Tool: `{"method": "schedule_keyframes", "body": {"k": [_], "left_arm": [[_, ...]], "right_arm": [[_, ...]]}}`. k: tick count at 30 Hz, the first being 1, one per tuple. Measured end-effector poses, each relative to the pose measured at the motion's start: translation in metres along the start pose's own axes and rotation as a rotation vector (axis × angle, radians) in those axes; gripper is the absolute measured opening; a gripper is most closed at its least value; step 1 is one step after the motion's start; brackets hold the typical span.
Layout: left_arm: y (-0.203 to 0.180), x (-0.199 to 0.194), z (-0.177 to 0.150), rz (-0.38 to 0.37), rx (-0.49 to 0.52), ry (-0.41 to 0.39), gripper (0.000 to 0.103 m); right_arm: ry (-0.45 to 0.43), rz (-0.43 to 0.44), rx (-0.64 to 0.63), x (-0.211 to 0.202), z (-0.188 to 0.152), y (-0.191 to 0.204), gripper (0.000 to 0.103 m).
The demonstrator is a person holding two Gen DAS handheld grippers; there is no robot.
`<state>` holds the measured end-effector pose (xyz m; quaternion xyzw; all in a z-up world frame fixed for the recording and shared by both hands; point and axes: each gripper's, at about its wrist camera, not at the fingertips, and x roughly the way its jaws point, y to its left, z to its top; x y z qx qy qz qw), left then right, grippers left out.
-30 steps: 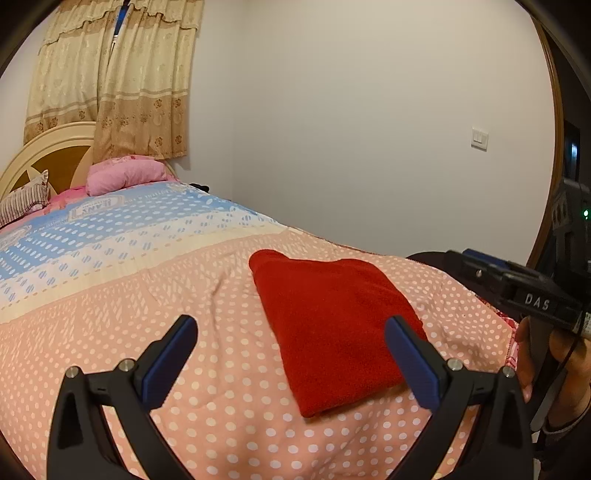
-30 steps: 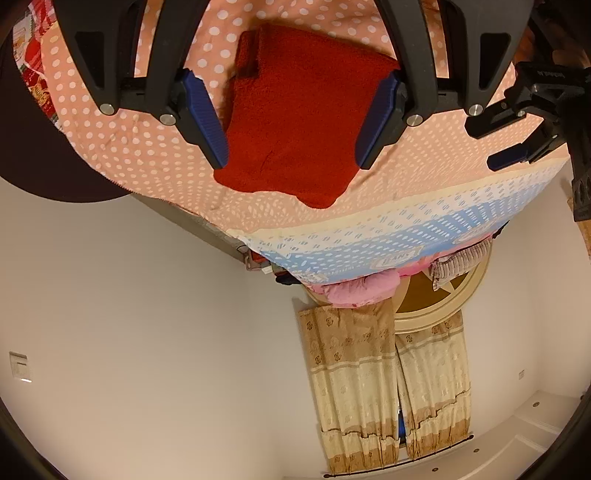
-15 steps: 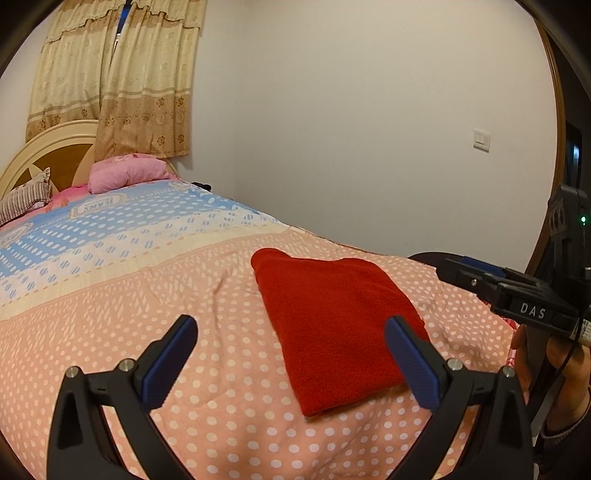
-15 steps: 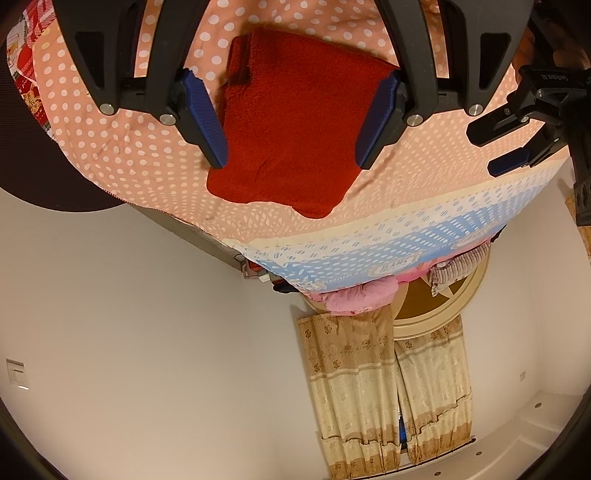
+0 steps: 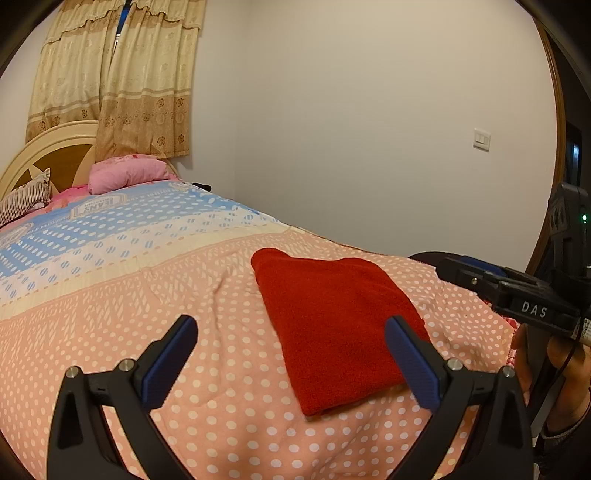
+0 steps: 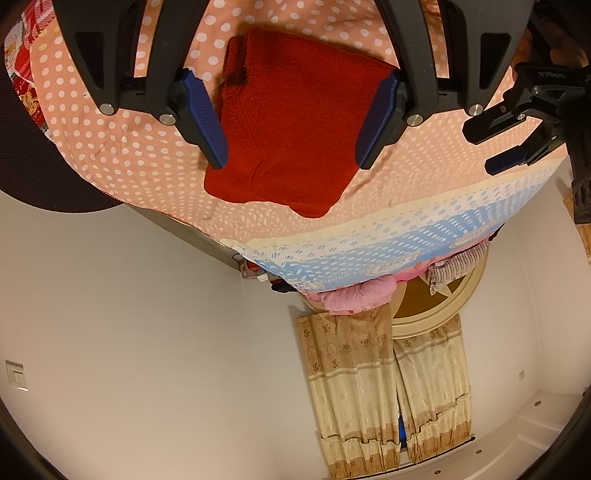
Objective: Fold small clothes
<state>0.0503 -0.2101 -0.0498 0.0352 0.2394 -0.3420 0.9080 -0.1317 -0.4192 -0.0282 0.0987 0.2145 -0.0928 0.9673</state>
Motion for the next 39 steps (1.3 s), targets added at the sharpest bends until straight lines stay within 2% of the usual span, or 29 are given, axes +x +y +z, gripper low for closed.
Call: {"method": "schedule_keyframes", "body": {"k": [20, 39], "left_arm": [[-0.003, -0.001, 0.001, -0.021, 0.008, 0.007, 0.103], [-0.011, 0.000, 0.002, 0.030, 0.073, 0.003, 0.103]], "right_arm": [[-0.005, 0.006, 0.001, -0.002, 0.001, 0.006, 0.072], [0.010, 0.031, -0.006, 0.002, -0.002, 0.010, 0.072]]}}
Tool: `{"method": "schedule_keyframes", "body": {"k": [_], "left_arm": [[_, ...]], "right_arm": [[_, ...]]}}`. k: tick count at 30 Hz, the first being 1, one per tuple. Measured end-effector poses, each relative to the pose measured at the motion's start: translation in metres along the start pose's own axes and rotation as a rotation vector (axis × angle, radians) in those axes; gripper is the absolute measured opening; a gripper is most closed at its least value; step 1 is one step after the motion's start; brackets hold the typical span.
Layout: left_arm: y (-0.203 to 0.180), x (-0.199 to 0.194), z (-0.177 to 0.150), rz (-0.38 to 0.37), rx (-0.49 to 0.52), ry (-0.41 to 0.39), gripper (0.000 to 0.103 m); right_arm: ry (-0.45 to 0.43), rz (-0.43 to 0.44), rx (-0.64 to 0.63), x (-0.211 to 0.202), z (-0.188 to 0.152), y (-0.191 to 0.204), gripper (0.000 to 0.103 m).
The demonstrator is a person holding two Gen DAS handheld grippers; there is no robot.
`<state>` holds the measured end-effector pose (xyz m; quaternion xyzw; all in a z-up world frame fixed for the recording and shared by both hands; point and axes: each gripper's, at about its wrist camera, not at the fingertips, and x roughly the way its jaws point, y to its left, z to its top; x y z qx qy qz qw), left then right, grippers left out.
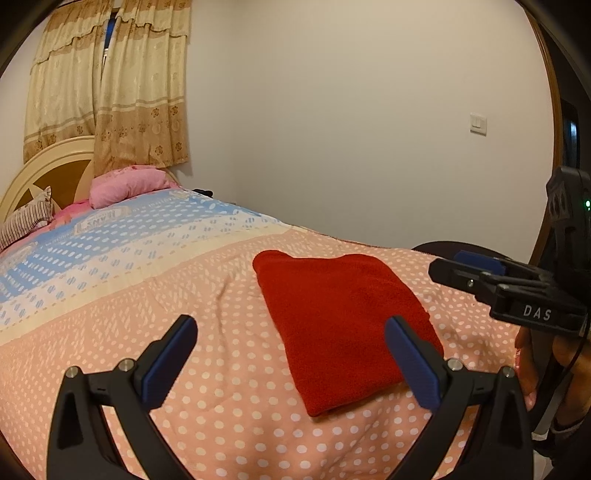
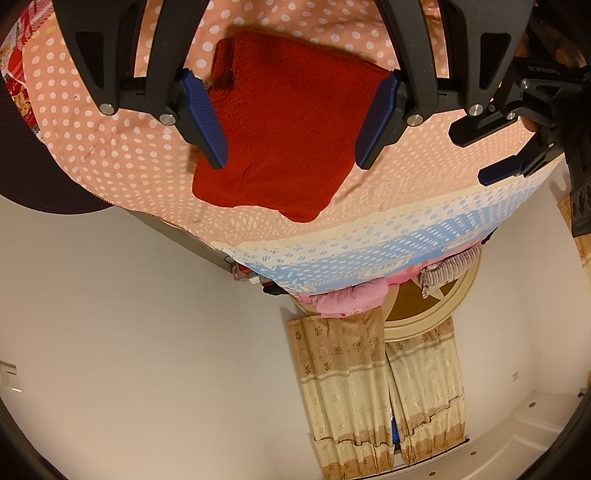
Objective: Fold small clothes
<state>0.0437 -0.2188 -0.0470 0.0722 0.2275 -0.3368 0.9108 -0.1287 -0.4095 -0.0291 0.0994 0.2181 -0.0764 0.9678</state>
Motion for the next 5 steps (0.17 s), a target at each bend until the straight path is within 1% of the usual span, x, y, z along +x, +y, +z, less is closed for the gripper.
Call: {"method": "schedule_keyframes", "body": {"k": [5], "left_arm": [[0.0023, -0.0014, 0.0000, -0.020, -0.013, 0.001, 0.103]], "right_arm": [[0.003, 0.001, 0.000, 0.0017, -0.0006, -0.0011, 0.072]]}}
